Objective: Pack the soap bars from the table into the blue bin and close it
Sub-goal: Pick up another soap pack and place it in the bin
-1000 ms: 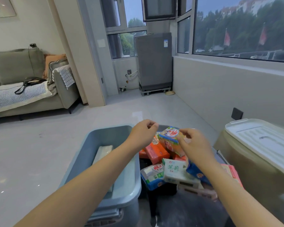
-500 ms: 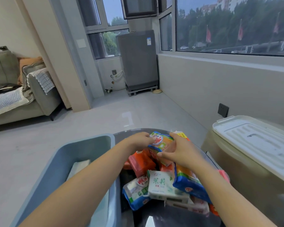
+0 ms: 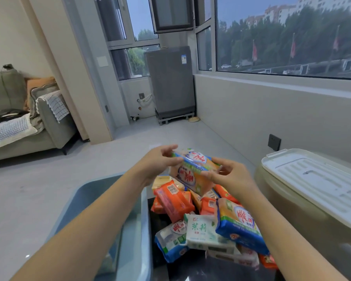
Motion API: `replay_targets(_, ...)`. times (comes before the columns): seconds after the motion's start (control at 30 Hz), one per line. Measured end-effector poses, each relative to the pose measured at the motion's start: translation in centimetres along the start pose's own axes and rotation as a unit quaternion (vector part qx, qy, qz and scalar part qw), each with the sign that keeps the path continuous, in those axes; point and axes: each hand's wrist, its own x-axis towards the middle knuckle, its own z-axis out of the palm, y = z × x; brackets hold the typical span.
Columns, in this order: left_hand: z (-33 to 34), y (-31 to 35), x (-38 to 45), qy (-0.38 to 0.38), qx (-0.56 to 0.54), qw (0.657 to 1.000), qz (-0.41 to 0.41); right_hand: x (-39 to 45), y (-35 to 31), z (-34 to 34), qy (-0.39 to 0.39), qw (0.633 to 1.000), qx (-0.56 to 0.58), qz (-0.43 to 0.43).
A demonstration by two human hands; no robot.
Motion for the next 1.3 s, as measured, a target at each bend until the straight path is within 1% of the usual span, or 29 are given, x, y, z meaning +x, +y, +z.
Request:
replay_targets(0.07,-1.3,1.0,-1.3,0.01,-0.054,0.998,0.035,-0.7,-1.2,0.4,-0.013,0.996,0.094,0.006)
replay_targets(0.17,-2.8,1.8,-3.6,0.021,-0.135,0.99,0.047,-2.0,-3.1,1.5,-0.053,0.974,0.218,0.017)
replay_targets(0.27,-3.6,1.7,-5.7,0.059,-0.178,0.981,0.055,-3.4,-4.3,3.0,-0.079,0.959,0.272,0.036)
replay_targets(0.37,-4.1,1.3,-7.6,0.09,-0.234,0.966,0.061,-4.8,-5.1,5.0,-0.106,0.935,0.335,0.05)
replay_targets(0.5,-5.5,0.6,-9.4,0.138,-0.253,0.957,0.005,-6.3,-6.0,7.5,-0.149,0.919,0.362,0.05)
replay_targets(0.57,-6.5,0.1,-10.3,0.13,-0.261,0.957,-0.009,-6.7,-6.2,8.8,-0.164,0.917,0.361,0.048)
replay_targets(0.67,-7.7,-0.5,-11.6,0.107,-0.224,0.968,-0.036,-7.4,-6.5,10.3,-0.193,0.909,0.365,0.056)
replay_targets(0.73,-8.5,-1.0,-12.2,0.094,-0.215,0.97,-0.062,-7.7,-6.7,11.1,-0.199,0.904,0.37,0.073)
replay_targets(0.77,-8.8,-1.2,-12.4,0.089,-0.211,0.971,-0.074,-7.9,-6.8,11.4,-0.191,0.912,0.355,0.08)
replay_targets(0.83,-9.4,-1.7,-12.7,0.09,-0.204,0.97,-0.093,-8.2,-7.4,11.7,-0.161,0.948,0.266,0.072)
replay_targets(0.87,-9.7,-1.9,-12.7,0.094,-0.205,0.969,-0.1,-8.3,-7.6,11.8,-0.147,0.965,0.211,0.055)
replay_targets(0.93,-10.1,-2.2,-12.6,0.101,-0.21,0.966,-0.115,-8.5,-8.0,11.8,-0.14,0.981,0.134,0.013)
replay_targets(1.0,-10.6,-2.4,-12.4,0.095,-0.22,0.961,-0.134,-8.6,-8.2,11.9,-0.15,0.984,0.098,-0.015)
replay_targets(1.07,-11.1,-2.6,-12.3,0.09,-0.231,0.957,-0.151,-8.7,-8.2,12.0,-0.155,0.985,0.074,-0.023)
replay_targets(1.13,-11.7,-2.9,-12.0,0.095,-0.234,0.955,-0.158,-8.7,-8.0,12.1,-0.145,0.987,0.056,-0.043)
replay_targets(1.23,-12.6,-3.2,-11.6,0.105,-0.194,0.962,-0.159,-8.4,-7.0,12.2,-0.082,0.989,-0.01,-0.127)
replay_targets(1.27,-12.7,-3.5,-11.4,0.107,-0.169,0.966,-0.164,-8.1,-6.6,12.2,-0.076,0.989,-0.026,-0.127)
replay_targets(1.3,-12.6,-3.9,-11.3,0.107,-0.146,0.968,-0.175,-7.9,-6.2,12.3,-0.089,0.99,-0.032,-0.108)
